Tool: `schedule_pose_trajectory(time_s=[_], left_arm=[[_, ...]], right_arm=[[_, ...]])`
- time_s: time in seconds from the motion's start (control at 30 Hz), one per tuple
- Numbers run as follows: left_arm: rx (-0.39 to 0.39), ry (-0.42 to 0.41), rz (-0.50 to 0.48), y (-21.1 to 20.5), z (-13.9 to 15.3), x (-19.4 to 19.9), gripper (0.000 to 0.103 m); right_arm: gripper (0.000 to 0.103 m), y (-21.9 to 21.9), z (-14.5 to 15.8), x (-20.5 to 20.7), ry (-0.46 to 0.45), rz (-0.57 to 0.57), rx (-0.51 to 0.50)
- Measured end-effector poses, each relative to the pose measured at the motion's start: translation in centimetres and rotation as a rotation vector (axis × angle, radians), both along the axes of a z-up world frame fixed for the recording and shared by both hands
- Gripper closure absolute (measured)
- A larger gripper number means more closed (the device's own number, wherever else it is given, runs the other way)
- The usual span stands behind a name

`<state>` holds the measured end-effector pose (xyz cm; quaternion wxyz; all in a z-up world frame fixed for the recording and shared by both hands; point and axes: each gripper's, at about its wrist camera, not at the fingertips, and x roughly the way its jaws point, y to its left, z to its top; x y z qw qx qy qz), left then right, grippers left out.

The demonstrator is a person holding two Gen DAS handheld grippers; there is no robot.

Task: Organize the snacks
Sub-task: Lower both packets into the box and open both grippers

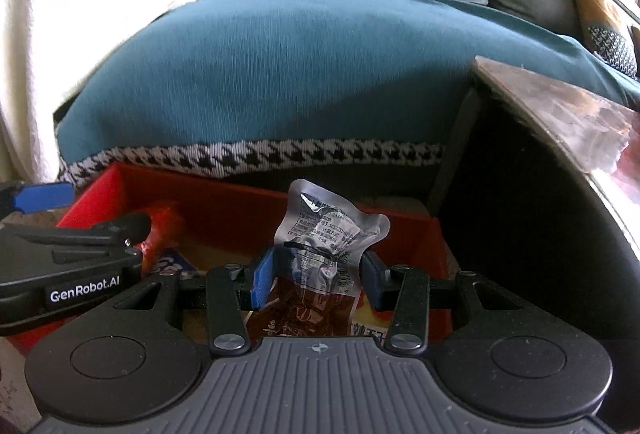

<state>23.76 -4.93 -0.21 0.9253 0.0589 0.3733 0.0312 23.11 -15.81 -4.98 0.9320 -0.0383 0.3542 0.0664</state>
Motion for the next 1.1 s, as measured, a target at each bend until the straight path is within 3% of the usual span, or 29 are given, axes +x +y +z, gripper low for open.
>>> schedule_pose_trajectory(time_s=[0.67, 0.73, 1.1], left_arm=[[0.021, 0.057, -0.022, -0.5, -1.6, 0.7, 0.038], [0.029, 0.063, -0.025, -0.5, -1.6, 0.7, 0.037], [0.044, 0.061, -0.029, -0.5, 0.0, -0.7, 0.026]], right_arm=[[0.048, 0.6, -2.0, 1.6, 0.111, 0.011, -0.023], [0.041, 0.5, -1.8, 1.5, 0.103, 0.002, -0.015], [0.035, -0.4, 0.1, -0.2, 0.064, -0.012, -0.019]])
